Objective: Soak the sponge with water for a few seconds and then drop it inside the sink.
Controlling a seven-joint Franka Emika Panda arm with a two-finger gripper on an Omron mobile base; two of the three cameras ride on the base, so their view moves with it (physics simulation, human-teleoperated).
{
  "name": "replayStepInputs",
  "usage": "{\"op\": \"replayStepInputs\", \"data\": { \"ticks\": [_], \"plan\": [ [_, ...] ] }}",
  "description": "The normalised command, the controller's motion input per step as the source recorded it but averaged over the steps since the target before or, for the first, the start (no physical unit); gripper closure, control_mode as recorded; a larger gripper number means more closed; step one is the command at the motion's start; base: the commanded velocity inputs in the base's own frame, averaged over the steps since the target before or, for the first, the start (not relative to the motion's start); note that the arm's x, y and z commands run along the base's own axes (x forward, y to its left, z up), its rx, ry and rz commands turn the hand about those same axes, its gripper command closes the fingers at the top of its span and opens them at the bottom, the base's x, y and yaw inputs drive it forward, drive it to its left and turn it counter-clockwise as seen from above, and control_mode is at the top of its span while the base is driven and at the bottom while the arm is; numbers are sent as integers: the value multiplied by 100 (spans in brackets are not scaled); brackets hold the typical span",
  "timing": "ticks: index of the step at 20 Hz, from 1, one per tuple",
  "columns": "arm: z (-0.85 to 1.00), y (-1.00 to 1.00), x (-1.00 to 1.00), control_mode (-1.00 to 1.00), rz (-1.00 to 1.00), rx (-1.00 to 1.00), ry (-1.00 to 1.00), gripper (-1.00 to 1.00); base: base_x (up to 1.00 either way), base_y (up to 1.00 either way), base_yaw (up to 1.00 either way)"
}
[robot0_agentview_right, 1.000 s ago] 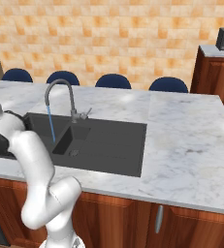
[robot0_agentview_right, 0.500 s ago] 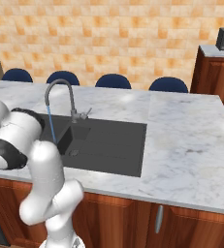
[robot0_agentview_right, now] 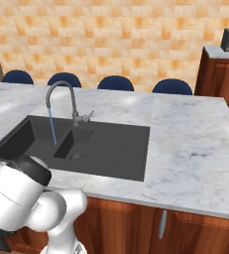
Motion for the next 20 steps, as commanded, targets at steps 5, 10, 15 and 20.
{"op": "replayStepInputs", "data": {
  "ticks": [5,10,15,20],
  "plan": [
    [10,-45,30,-100,34,0,6,100,0,0,0],
    [22,-33,16,-100,40,0,1,100,0,0,0],
    [16,-6,-1,-100,19,-4,-3,100,0,0,0],
    [7,-4,-10,-100,5,-12,-1,100,0,0,0]
  ]
}}
